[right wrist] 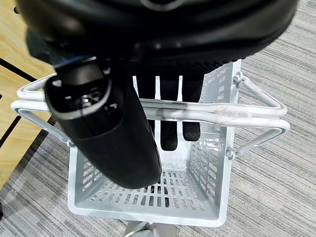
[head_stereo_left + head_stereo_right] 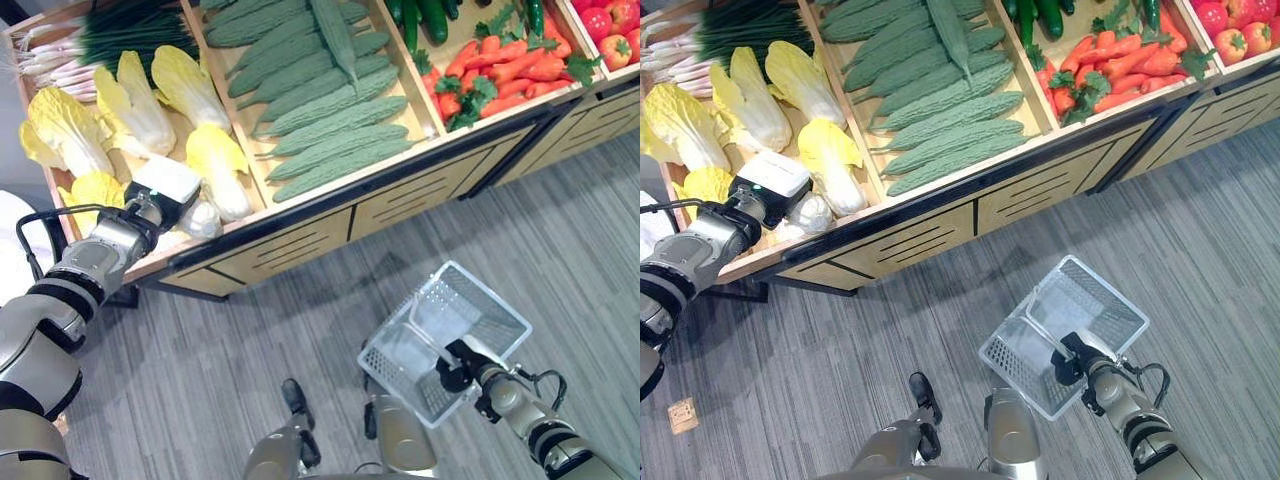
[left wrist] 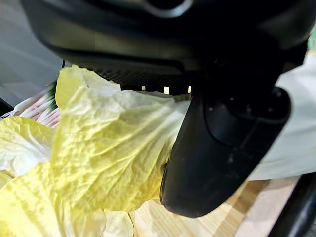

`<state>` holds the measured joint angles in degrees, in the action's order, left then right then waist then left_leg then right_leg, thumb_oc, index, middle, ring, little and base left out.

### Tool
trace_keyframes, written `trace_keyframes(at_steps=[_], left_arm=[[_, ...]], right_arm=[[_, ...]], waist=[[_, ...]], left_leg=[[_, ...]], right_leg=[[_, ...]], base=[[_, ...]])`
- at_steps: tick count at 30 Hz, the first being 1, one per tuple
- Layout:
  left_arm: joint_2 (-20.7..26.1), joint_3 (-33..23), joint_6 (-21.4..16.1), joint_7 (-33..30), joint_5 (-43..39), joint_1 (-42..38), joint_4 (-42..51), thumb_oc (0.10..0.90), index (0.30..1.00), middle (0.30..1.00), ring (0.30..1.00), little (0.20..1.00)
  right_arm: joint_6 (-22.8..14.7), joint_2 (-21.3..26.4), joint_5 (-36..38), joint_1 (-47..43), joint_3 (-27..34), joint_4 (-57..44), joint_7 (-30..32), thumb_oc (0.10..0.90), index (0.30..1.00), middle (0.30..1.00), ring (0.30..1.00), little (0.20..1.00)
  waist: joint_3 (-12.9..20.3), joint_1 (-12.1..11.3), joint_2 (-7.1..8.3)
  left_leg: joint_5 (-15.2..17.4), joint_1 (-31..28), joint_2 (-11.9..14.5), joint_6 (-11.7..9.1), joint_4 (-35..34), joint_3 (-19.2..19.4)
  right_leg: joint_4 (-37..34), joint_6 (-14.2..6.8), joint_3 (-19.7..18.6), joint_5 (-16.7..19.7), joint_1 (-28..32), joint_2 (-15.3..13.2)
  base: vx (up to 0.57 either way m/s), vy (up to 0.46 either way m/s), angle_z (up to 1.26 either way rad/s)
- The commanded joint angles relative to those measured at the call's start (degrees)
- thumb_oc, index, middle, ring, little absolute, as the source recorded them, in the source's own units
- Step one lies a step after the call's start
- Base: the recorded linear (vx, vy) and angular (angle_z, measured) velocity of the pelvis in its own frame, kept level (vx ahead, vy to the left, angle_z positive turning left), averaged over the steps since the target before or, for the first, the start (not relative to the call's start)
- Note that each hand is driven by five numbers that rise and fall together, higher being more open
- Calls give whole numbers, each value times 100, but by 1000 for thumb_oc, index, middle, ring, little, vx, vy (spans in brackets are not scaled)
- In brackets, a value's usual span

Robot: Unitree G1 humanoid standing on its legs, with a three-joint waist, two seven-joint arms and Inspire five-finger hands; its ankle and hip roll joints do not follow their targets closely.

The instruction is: Get the vegetables into the basket

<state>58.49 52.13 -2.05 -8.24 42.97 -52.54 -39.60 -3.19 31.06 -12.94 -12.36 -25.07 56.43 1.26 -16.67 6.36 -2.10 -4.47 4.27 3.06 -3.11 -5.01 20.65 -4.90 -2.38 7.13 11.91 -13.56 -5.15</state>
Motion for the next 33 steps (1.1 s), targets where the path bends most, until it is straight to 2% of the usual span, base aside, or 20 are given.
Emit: trace_keyframes(at_steps=[1, 3, 6, 8, 9, 13, 14, 17, 19, 23, 26, 28, 29, 30, 33], left_arm=[[623, -698, 153, -342, -27, -125, 253, 400, 300, 300, 300, 300], [795, -917, 138, -417, -75, 20, 598, 400, 300, 300, 300, 300], [1143, -1831, 127, -605, -200, 692, 1479, 400, 300, 300, 300, 300], [1239, -2209, 113, -622, -218, 989, 1795, 400, 300, 300, 300, 300], [1249, -2264, 116, -612, -213, 1048, 1825, 400, 300, 300, 300, 300], [1372, -3280, 69, -662, -269, 1960, 2561, 400, 300, 300, 300, 300], [1377, -3363, 73, -649, -261, 2049, 2602, 400, 300, 300, 300, 300], [1259, -4001, 67, -636, -323, 2612, 3007, 400, 300, 300, 300, 300], [1024, -4635, 44, -645, -434, 3178, 3443, 400, 300, 300, 300, 300], [378, -5410, -39, -710, -782, 3902, 4079, 400, 300, 300, 300, 300], [24, -5792, -102, -671, -953, 4346, 4438, 400, 300, 300, 300, 300], [-509, -6047, -236, -599, -1334, 4755, 4809, 400, 300, 300, 300, 300], [-866, -6059, -292, -607, -1554, 4847, 4977, 400, 300, 300, 300, 300], [-1438, -5979, -464, -388, -2149, 5115, 5150, 400, 300, 300, 300, 300], [-1718, -5883, -568, -142, -2600, 5261, 5331, 400, 300, 300, 300, 300]], right_arm=[[-111, -216, -17, 524, -185, 60, -147, 400, 300, 300, 300, 300], [-102, -236, -25, 593, -128, 81, -157, 400, 300, 300, 300, 300], [-55, -318, -70, 757, 42, 176, -199, 400, 300, 300, 300, 300], [-34, -366, -92, 812, 110, 268, -219, 400, 300, 300, 300, 300], [-36, -361, -95, 811, 100, 269, -218, 400, 300, 300, 300, 300], [35, -462, -145, 943, 263, 383, -291, 400, 300, 300, 300, 300], [35, -454, -149, 944, 248, 381, -292, 400, 300, 300, 300, 300], [82, -512, -183, 971, 290, 509, -331, 400, 300, 300, 300, 300], [131, -571, -207, 1005, 366, 630, -354, 400, 300, 300, 300, 300], [197, -677, -214, 1028, 463, 713, -377, 400, 300, 300, 300, 300], [231, -702, -221, 1008, 492, 748, -376, 400, 300, 300, 300, 300], [265, -766, -235, 995, 515, 797, -390, 400, 300, 300, 300, 300], [275, -801, -208, 975, 541, 807, -373, 400, 300, 300, 300, 300], [293, -874, -181, 932, 561, 841, -369, 400, 300, 300, 300, 300], [306, -894, -129, 918, 624, 857, -374, 400, 300, 300, 300, 300]], waist=[[469, -63, 191], [515, -111, 191], [657, -249, 217], [731, -286, 218], [728, -275, 212], [951, -399, 265], [951, -384, 258], [1070, -438, 283], [1193, -492, 318], [1287, -571, 381], [1343, -581, 386], [1413, -591, 408], [1440, -601, 430], [1508, -600, 464], [1542, -609, 465]], left_leg=[[-10, 218, 75, -219, 1, -610], [2, 180, 69, -211, 1, -644], [50, 34, 54, -203, 1, -710], [71, -33, 52, -203, 1, -746], [73, -42, 52, -204, 1, -747], [135, -241, 72, -209, 1, -807], [139, -249, 73, -210, 1, -805], [171, -347, 76, -204, 1, -853], [202, -431, 83, -206, 1, -892], [238, -529, 77, -191, 1, -961], [261, -584, 76, -180, 1, -987], [289, -637, 69, -167, 1, -1004], [296, -661, 69, -159, 1, -1014], [320, -716, 58, -135, 1, -1017], [331, -746, 46, -118, 1, -1023]], right_leg=[[68, -968, -21, -8, -46, -671], [68, -968, 14, -31, 12, -680], [51, -953, 83, -96, 225, -684], [44, -946, 116, -130, 332, -681], [43, -947, 117, -133, 341, -681], [20, -933, 187, -238, 609, -660], [19, -933, 186, -242, 617, -660], [16, -923, 224, -301, 758, -647], [4, -911, 279, -356, 892, -639], [11, -893, 334, -421, 1035, -637], [17, -882, 344, -446, 1101, -637], [19, -874, 362, -471, 1172, -646], [24, -868, 371, -481, 1202, -659], [28, -855, 377, -499, 1265, -665], [32, -849, 381, -503, 1296, -670]], base=[[-19, -13, 9], [-1, -5, 11], [18, -10, 9], [31, -2, 7], [29, 0, 14], [49, 1, 11], [36, 1, 2], [28, 3, 4], [39, -3, 4], [21, -2, 10], [7, 1, 6], [13, 15, 4], [-1, 20, 5], [-8, 18, 6], [-6, 10, 3]])
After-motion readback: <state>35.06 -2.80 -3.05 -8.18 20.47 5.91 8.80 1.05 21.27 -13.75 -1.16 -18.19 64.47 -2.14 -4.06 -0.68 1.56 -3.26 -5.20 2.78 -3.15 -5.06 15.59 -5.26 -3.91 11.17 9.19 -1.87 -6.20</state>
